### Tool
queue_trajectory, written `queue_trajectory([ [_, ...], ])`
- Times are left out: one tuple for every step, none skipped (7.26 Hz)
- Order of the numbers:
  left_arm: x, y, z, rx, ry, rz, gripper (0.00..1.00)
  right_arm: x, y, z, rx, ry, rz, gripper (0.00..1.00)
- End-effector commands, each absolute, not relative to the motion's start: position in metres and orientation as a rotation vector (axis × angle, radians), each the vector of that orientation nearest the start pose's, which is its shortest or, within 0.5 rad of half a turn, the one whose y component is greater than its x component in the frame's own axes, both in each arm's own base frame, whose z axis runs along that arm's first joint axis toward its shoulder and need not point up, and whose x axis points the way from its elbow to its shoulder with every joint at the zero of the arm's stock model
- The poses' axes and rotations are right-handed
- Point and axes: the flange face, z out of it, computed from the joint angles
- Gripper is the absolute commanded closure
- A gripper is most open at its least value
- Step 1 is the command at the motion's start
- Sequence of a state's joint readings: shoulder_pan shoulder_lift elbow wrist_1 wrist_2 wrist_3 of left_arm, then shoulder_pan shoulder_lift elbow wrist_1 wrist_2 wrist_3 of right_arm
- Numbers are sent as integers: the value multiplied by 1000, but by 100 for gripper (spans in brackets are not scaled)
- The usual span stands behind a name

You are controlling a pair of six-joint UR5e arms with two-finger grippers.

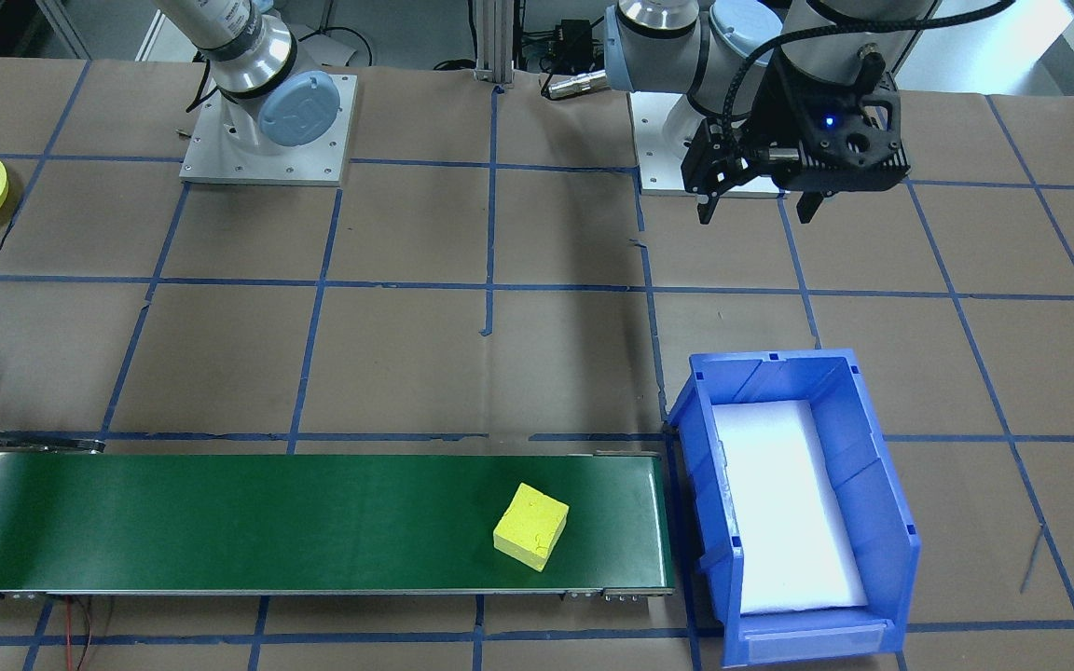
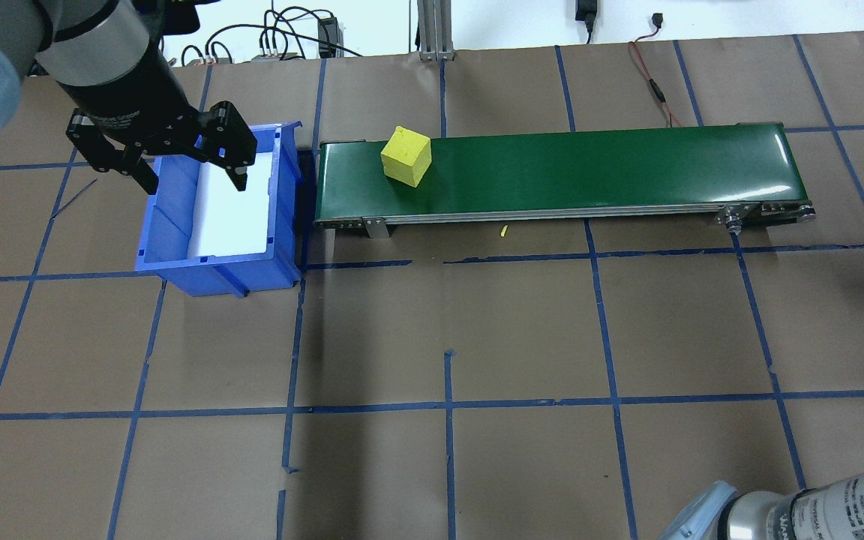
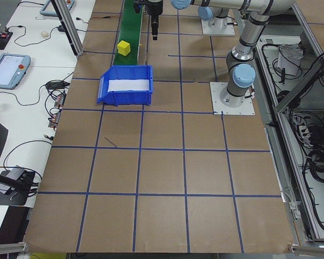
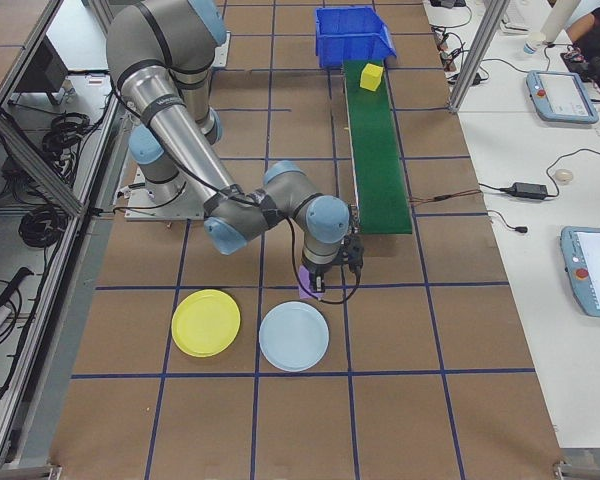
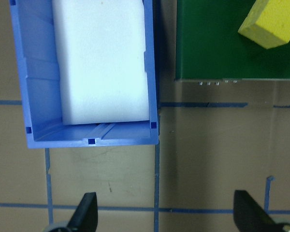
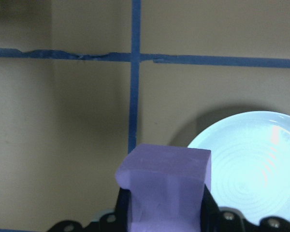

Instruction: Move block left to right into plate

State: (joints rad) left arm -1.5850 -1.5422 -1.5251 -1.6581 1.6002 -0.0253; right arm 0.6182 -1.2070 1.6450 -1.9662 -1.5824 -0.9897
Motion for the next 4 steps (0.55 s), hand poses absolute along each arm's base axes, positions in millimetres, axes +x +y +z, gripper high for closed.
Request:
queue_trajectory([
  [-128, -472, 515, 62, 3121, 34, 0, -470, -416, 275, 19, 3162, 48, 77],
  [-118, -465, 524, 41, 3120, 16, 0, -480, -409, 257, 26, 3141, 66, 74],
  [-113, -466, 528, 24, 3123, -6, 0, -485, -412, 241, 12, 3128, 58, 52],
  [-113, -464, 529, 21, 3121, -10, 0, -487, -413, 242, -5, 3135, 43, 36],
])
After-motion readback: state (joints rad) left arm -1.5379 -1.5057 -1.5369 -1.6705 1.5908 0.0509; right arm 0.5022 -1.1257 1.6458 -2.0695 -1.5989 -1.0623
